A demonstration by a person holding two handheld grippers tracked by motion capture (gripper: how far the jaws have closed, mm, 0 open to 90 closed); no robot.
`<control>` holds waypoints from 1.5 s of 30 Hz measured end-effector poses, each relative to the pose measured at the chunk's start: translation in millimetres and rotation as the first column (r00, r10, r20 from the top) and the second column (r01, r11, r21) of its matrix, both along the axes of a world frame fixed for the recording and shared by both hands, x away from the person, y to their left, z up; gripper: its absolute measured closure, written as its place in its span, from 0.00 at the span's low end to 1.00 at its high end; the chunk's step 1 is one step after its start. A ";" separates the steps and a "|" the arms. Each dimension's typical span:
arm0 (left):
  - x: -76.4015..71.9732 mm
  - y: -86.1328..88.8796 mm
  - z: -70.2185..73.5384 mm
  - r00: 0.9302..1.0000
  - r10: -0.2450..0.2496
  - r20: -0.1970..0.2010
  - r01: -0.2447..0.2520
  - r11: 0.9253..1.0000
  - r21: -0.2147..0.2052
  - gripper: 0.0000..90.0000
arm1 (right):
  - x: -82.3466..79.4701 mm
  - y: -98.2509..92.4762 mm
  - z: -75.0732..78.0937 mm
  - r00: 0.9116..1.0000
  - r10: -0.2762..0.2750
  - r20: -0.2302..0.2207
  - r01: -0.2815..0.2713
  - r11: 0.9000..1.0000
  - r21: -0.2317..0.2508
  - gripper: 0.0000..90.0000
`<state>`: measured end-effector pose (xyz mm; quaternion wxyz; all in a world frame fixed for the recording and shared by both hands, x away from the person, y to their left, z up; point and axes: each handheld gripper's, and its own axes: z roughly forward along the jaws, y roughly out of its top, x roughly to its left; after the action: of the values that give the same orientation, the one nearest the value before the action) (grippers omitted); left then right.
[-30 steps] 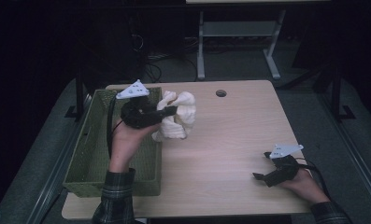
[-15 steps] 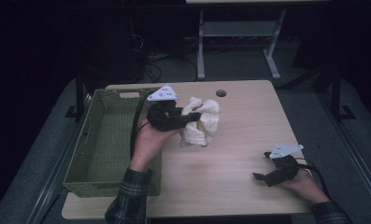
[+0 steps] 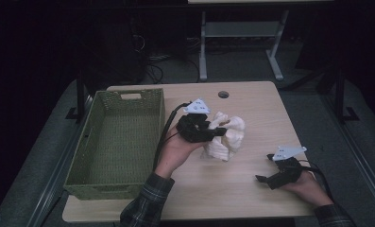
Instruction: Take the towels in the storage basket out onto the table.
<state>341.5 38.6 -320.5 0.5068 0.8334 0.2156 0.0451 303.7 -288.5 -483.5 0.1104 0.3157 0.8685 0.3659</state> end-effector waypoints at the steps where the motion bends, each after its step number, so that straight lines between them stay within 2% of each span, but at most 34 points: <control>1: -0.3 -2.5 -2.6 1.000 -0.001 -0.003 0.001 1.000 0.002 0.83 | -0.1 0.1 0.0 1.000 -0.001 -0.001 0.001 1.000 0.000 0.02; 9: 0.4 -18.7 -24.2 0.999 -0.023 -0.023 0.024 0.999 0.031 0.83 | -0.1 0.1 0.0 1.000 0.001 -0.001 -0.001 1.000 0.000 0.02; 10: 1.5 -22.7 -33.0 0.999 -0.032 -0.034 0.033 0.999 0.040 0.83 | -0.1 0.1 0.0 1.000 0.001 -0.001 -0.001 1.000 0.000 0.02; 11: 1.5 -22.7 -33.0 0.999 -0.032 -0.034 0.033 0.999 0.040 0.83 | -0.1 0.1 0.0 1.000 0.001 -0.001 -0.001 1.000 0.000 0.02; 12: 2.5 -26.9 -42.7 0.998 -0.039 -0.052 0.042 0.998 0.052 0.83 | -0.1 0.1 0.0 1.000 0.000 -0.001 0.000 1.000 0.000 0.02; 14: 3.9 -30.3 -51.9 0.997 -0.045 -0.069 0.049 0.997 0.058 0.83 | -0.1 0.1 0.0 1.000 0.001 -0.001 -0.001 1.000 0.001 0.02; 20: 5.6 -39.0 -71.9 0.993 -0.064 -0.102 0.072 0.994 0.078 0.83 | 0.1 -0.1 -0.1 1.000 0.003 0.002 -0.003 1.000 -0.002 0.02; 21: 5.5 -42.8 -79.6 0.992 -0.075 -0.106 0.085 0.992 0.096 0.83 | 0.1 -0.1 -0.1 1.000 0.003 0.002 -0.003 1.000 -0.002 0.02; 25: 6.3 -47.7 -91.1 0.989 -0.084 -0.120 0.097 0.989 0.111 0.83 | 0.1 -0.1 -0.1 1.000 0.006 0.003 -0.006 1.000 -0.002 0.02; 26: 7.2 -50.4 -98.1 0.987 -0.089 -0.132 0.106 0.986 0.128 0.83 | 0.1 -0.1 -0.1 1.000 0.006 0.002 -0.006 1.000 -0.001 0.02; 28: 6.9 -52.1 -101.8 0.987 -0.083 -0.141 0.101 0.987 0.124 0.82 | 0.0 -0.1 -0.1 1.000 0.006 0.001 -0.006 1.000 -0.002 0.02; 32: 9.7 -57.4 -117.4 0.984 -0.086 -0.155 0.110 0.982 0.156 0.81 | 0.0 -0.1 -0.1 1.000 0.007 0.001 -0.007 1.000 -0.002 0.02; 33: 9.7 -57.4 -117.4 0.984 -0.086 -0.155 0.110 0.982 0.156 0.81 | 0.0 -0.1 -0.1 1.000 0.006 0.001 -0.006 1.000 -0.001 0.02; 34: 10.0 -60.3 -123.3 0.983 -0.083 -0.164 0.110 0.981 0.158 0.80 | 0.0 0.0 -0.1 1.000 0.006 0.001 -0.006 1.000 -0.001 0.02; 36: 10.1 -61.8 -126.8 0.982 -0.088 -0.167 0.115 0.980 0.163 0.75 | 0.0 0.0 -0.1 1.000 0.006 0.001 -0.006 1.000 -0.001 0.02; 40: 7.9 -58.7 -122.4 0.983 -0.090 -0.161 0.117 0.979 0.166 0.53 | 0.2 0.4 0.1 1.000 0.005 -0.002 -0.005 1.000 -0.002 0.02; 43: 5.4 -49.9 -113.1 0.987 -0.087 -0.138 0.108 0.982 0.153 0.47 | 0.2 0.4 0.1 1.000 0.005 -0.002 -0.005 1.000 -0.002 0.02; 45: 3.9 -42.8 -107.4 0.988 -0.075 -0.136 0.094 0.986 0.141 0.45 | 0.3 0.4 0.0 1.000 0.005 -0.002 -0.005 1.000 -0.002 0.02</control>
<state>345.4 -4.3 -427.9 0.4304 0.8781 0.2086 -0.0150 303.9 -288.1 -483.4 0.1089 0.3136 0.8699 0.3648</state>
